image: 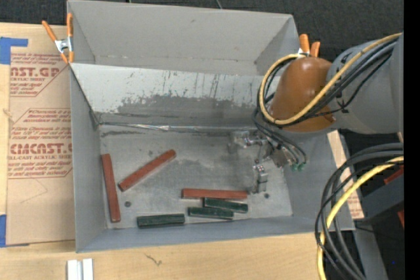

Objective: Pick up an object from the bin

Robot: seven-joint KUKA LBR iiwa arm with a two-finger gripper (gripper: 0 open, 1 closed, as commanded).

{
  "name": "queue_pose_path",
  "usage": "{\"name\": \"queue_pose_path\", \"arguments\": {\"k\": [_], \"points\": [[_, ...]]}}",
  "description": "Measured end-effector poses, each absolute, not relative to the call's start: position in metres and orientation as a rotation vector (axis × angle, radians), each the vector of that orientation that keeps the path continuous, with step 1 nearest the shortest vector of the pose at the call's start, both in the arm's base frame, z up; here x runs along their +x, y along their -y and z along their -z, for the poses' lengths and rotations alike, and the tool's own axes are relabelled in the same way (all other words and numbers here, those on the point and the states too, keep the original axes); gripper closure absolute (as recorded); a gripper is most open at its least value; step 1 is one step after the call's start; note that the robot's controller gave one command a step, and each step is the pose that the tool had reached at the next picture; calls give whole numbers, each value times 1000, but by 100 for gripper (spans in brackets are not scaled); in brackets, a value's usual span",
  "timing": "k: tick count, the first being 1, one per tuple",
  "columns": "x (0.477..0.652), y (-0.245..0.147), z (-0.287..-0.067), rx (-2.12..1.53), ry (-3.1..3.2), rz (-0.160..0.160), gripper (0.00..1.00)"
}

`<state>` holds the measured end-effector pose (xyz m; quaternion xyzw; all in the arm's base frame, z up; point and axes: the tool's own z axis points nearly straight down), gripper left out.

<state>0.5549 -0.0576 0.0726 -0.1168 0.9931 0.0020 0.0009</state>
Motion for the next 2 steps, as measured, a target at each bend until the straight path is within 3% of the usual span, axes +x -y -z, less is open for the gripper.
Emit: {"name": "queue_pose_path", "arguments": {"k": [1,2], "points": [[558,45,-71,-412,-3113,2,0],[538,4,-78,-766,-3044,0,0]]}}
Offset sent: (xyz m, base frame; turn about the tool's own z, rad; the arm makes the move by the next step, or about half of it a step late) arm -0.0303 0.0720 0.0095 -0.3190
